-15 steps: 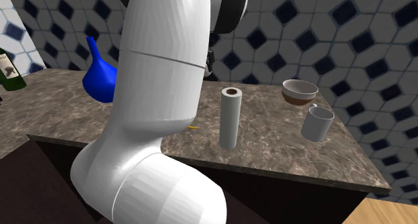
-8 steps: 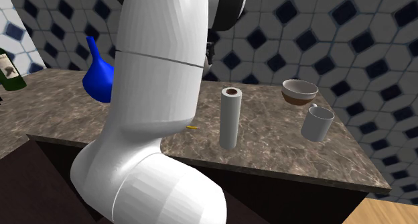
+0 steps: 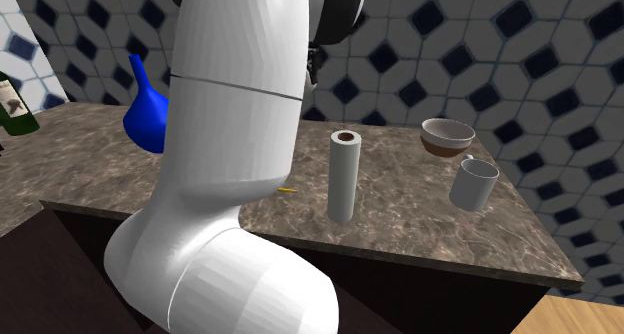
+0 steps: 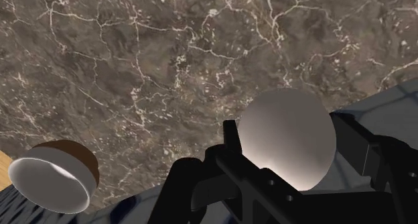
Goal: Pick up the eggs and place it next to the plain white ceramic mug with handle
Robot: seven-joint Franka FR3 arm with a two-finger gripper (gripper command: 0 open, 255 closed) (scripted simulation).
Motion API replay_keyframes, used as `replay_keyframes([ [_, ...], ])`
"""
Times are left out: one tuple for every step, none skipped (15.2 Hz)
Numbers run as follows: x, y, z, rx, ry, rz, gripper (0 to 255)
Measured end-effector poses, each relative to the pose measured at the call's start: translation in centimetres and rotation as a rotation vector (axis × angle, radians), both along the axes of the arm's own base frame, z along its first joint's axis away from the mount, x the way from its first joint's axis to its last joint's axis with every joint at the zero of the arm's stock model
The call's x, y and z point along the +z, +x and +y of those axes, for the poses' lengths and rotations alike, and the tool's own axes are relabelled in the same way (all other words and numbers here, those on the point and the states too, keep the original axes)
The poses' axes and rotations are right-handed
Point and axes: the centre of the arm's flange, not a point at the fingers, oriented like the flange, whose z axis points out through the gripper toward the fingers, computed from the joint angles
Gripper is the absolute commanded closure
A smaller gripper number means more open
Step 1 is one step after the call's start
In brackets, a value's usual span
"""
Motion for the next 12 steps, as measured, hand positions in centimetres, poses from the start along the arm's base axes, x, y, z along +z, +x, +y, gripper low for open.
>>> replay_keyframes([
  [0.2,0.1,-0.5,0.0,0.0,0.0,255],
  [0.3,0.4,-1.5,0.0,0.0,0.0,255],
  [0.5,0.8,-2.7,0.0,0.0,0.0,255],
  [0.6,0.8,-3.9,-0.001,0.0,0.001,255],
  [0.5,1.0,-5.2,-0.001,0.0,0.0,255],
  [0.4,1.5,-6.5,-0.001,0.0,0.0,255],
  [0.6,1.8,-7.7,-0.001,0.0,0.001,255],
  [0.5,2.1,-8.8,-0.001,0.0,0.0,255],
  [0.5,2.5,-10.0,-0.001,0.0,0.001,255],
  [0.5,2.8,-11.5,-0.001,0.0,0.0,255],
  [0.4,3.2,-12.6,-0.001,0.0,0.0,255],
  [0.2,3.6,-14.0,-0.001,0.0,0.001,255],
])
